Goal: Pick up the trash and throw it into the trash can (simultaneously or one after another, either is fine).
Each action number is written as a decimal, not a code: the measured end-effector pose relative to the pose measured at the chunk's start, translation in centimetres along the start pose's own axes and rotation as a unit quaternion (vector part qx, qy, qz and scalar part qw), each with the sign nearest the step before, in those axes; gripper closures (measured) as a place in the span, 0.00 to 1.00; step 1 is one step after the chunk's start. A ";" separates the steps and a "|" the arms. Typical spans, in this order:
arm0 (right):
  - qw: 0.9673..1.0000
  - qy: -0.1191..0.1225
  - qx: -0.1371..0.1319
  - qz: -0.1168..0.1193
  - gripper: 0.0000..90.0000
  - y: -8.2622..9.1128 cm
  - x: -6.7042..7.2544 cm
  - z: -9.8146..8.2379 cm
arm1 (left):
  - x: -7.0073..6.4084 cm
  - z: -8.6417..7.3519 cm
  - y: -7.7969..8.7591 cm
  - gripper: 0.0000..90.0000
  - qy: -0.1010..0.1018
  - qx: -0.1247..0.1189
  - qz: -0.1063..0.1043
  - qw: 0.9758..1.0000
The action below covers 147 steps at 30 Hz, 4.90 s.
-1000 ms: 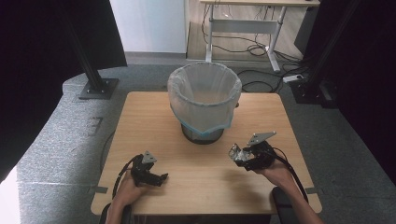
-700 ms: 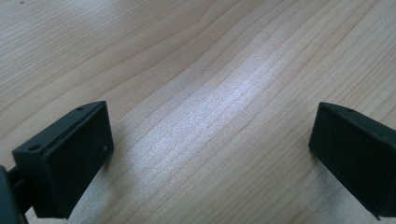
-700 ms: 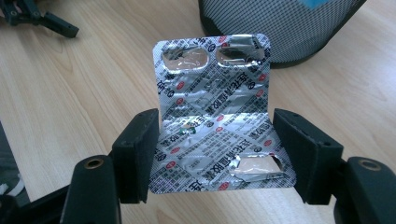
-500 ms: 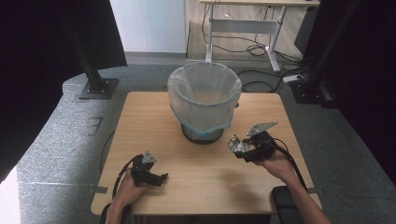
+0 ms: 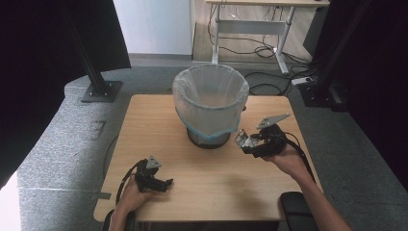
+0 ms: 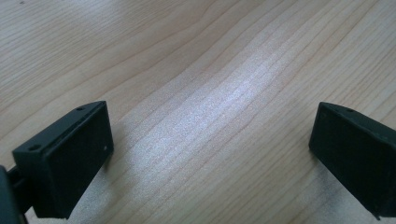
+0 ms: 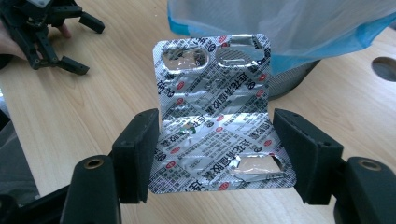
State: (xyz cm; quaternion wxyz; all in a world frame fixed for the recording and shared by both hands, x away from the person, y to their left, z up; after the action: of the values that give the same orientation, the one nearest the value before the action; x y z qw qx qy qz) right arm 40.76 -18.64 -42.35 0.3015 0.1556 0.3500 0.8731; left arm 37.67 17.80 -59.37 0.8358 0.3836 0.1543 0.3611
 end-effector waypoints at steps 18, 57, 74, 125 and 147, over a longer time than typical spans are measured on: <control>1.000 0.003 -0.005 0.004 0.37 1.9 -0.1 3.5 | 0.0 0.0 0.0 0.00 -0.001 -0.001 0.001 1.000; 1.000 -0.001 -0.018 -0.011 0.37 5.6 -2.3 11.7 | 0.0 0.0 0.0 0.00 0.000 0.000 0.000 1.000; 1.000 0.006 -0.019 -0.014 0.37 4.5 -2.9 16.0 | 0.0 0.0 0.0 0.00 0.000 -0.001 0.001 1.000; 0.999 0.016 0.024 -0.031 0.14 -4.6 -4.4 18.9 | 0.0 0.0 0.0 0.00 0.000 -0.001 0.001 1.000; 0.999 0.019 -0.012 -0.038 0.01 -0.6 -5.0 17.5 | 0.0 0.0 0.0 0.00 0.000 -0.001 0.001 1.000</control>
State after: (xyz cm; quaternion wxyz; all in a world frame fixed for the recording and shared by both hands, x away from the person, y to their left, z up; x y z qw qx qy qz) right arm 53.31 -12.42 -30.72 0.3295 0.1220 0.3508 0.8680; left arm 37.68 17.80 -59.39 0.8361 0.3828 0.1536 0.3616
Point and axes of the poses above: each handheld gripper's, and its own axes: y roughly backward along the jaws, z roughly out of its top, x roughly to its left, the point moved 6 cm from there along -y, roughly forward along the jaws, and after that the axes turned 2 degrees about -y, right-handed, at the moved point
